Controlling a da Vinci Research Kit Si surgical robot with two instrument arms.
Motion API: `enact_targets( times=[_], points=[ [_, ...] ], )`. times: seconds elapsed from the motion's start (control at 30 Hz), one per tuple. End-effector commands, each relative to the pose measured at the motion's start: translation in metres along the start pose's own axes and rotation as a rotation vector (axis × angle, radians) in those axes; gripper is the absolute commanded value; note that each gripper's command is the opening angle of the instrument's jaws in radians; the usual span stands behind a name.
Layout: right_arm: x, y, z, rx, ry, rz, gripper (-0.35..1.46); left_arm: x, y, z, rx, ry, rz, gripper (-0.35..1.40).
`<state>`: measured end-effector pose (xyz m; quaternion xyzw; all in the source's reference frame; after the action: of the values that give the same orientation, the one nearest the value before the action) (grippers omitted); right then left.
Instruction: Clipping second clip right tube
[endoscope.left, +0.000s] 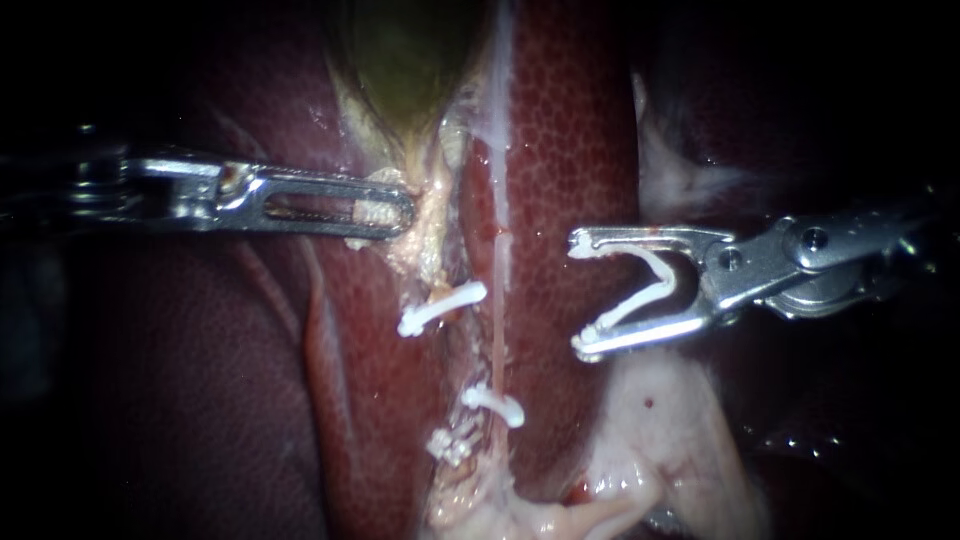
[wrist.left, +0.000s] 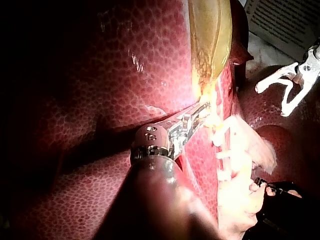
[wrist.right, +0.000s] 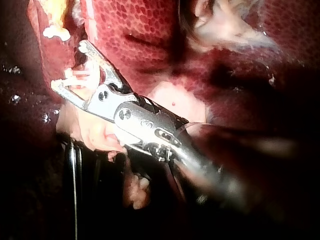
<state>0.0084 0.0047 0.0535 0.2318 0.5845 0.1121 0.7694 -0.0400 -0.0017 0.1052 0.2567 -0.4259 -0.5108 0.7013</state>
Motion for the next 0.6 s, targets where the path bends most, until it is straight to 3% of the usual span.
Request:
enact_targets(
  times=[0.03, 0.2, 0.4, 0.6],
  points=[
    [0.0, 0.0, 0.0, 0.0, 0.0, 0.0, 0.6, 0.0, 0.0, 0.0, 0.0, 0.0, 0.0, -0.35],
    [-0.0001, 0.0, 0.0001, -0.001, 0.003, 0.0, 0.6, -0.0003, 0.0, -0.0007, 0.004, 0.003, -0.001, -0.35],
    [-0.0002, 0.0, 0.0003, -0.002, 0.003, -0.001, 0.6, -0.0022, -0.0008, -0.0034, 0.003, 0.006, -0.012, -0.35],
    [-0.0004, 0.0001, 0.0004, -0.003, 0.002, -0.002, 0.6, -0.0044, -0.0015, -0.0067, -0.004, -0.029, -0.023, -0.35]
  ],
)
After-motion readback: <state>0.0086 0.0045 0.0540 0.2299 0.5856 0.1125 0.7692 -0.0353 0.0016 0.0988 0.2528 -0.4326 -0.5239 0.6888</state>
